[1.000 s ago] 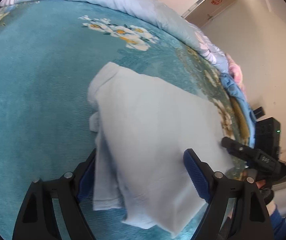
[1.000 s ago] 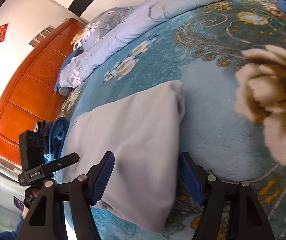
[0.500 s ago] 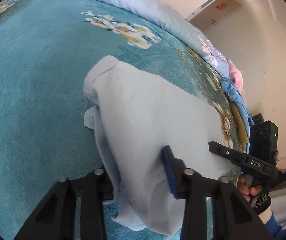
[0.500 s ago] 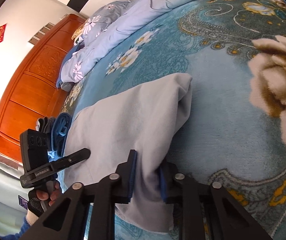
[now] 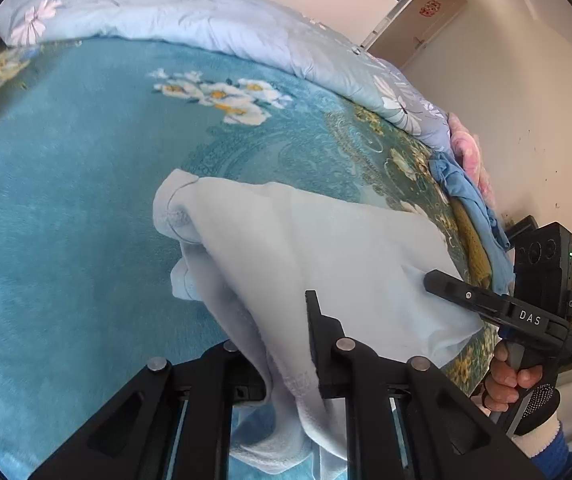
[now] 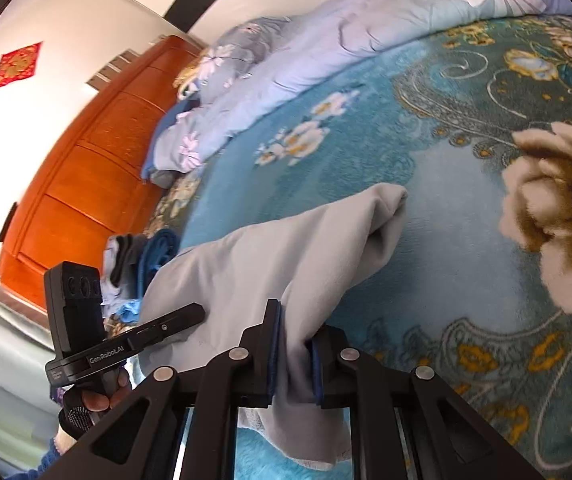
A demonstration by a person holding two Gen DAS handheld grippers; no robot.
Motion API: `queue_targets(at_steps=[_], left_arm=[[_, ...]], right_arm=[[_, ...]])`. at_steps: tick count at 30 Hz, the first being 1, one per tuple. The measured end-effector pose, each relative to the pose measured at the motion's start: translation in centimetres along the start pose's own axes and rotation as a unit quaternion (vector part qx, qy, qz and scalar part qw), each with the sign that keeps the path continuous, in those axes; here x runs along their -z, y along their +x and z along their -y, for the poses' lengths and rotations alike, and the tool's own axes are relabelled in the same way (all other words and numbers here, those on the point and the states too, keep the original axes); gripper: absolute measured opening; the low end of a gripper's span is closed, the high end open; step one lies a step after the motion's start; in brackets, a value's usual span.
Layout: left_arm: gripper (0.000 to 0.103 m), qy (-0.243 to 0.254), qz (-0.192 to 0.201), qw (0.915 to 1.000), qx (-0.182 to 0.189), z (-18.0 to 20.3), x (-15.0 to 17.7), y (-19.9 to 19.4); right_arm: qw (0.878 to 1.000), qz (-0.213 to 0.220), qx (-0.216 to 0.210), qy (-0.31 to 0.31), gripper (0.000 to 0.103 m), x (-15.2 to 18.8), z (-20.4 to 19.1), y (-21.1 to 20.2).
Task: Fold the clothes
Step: 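Grasp the folded shirt with both grippers and lift it toward the headboard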
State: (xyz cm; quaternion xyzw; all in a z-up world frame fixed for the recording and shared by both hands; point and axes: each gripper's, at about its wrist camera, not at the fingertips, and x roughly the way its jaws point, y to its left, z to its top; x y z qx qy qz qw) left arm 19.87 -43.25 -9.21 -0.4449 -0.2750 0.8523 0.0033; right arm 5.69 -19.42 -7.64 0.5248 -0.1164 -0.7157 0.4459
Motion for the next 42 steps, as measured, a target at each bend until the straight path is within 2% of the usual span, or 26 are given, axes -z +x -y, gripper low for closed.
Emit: queue_targets(at_steps=[6,16,23,30,42], left_arm=[[0.015,0.004,0.027,0.9996,-0.006,2.0,0.9,-4.2],[0.015,0.014,0.065,0.9969,-0.042,4.5,3.4,-10.8],[0.015,0.017,0.082,0.9959,-0.033,4.3,4.4,-13.0],[0.015,0.016,0.087,0.9958,-0.026,1.3,3.8,-14.4],[0.015,0.009,0.11,0.9925,-0.053,-7.3,0.8,-19.2]], right_arm=[[0.999,0.018,-0.017,-0.02,0.014,0.9,-2.4,-2.8],[0.996,0.041,-0.047,-0.07,0.014,3.2,-7.1,-6.7],[0.994,0.046,-0.046,-0.085,0.014,3.9,-9.0,-7.8],[0.992,0.035,-0.029,-0.113,0.014,3.1,-12.0,-6.3],[0.988,0.005,-0.041,-0.148,0.014,1.2,-18.9,1.0]])
